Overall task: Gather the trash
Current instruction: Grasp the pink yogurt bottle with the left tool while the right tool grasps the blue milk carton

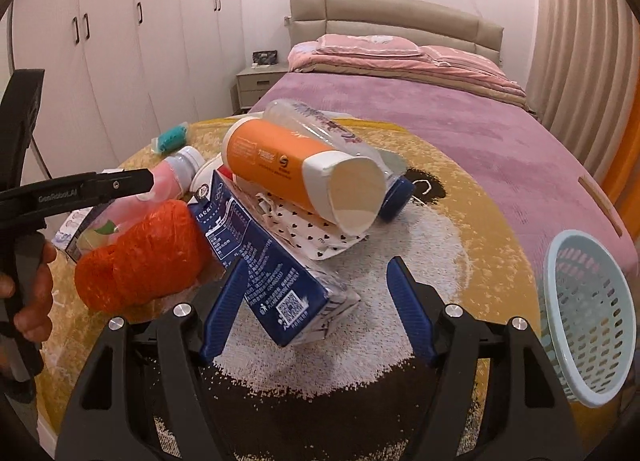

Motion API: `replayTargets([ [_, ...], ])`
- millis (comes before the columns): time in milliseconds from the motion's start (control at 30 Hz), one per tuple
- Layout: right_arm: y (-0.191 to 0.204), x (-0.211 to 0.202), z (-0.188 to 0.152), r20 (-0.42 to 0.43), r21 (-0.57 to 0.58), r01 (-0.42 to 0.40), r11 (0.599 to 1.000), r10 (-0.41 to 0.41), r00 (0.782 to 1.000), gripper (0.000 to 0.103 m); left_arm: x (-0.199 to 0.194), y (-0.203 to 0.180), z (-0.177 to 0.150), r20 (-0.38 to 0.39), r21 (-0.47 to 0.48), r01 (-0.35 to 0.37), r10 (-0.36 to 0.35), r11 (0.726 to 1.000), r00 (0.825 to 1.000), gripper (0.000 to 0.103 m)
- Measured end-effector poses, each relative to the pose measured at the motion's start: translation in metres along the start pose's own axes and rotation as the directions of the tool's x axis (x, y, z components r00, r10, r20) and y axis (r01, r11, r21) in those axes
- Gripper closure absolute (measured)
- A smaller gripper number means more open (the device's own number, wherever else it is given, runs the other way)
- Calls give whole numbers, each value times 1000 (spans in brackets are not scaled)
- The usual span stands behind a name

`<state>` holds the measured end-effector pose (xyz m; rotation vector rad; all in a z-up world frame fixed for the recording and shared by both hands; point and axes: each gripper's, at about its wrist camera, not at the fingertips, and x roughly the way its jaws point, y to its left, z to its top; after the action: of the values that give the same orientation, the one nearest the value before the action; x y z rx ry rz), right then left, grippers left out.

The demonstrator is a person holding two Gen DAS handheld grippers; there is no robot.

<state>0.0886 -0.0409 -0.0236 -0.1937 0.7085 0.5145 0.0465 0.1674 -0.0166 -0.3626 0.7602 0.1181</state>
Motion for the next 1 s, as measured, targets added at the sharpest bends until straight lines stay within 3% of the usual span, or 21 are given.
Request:
replayTargets([
  [367,16,9,4,-21,-54,-22,998,21,1000,33,22,16,-4,-73,6,-40,40,999,997,35],
  [667,33,24,-1,-54,-117,33,993,-39,998,30,27,3,-5,-92,53,-65,69,997,993,35],
  [800,32,26,0,-63,-108,9,994,-16,998,54,31,0,-4,-114,68,-82,90,994,989,35],
  [933,27,22,-4,-97,-73,-45,996,37,995,61,35,-2,-2,-136,78,-101,111,992,984,37],
  [1000,25,15,-7,-104,-53,-67,996,62,993,64,33,-1,-1,-135,76,-108,117,991,984,45],
])
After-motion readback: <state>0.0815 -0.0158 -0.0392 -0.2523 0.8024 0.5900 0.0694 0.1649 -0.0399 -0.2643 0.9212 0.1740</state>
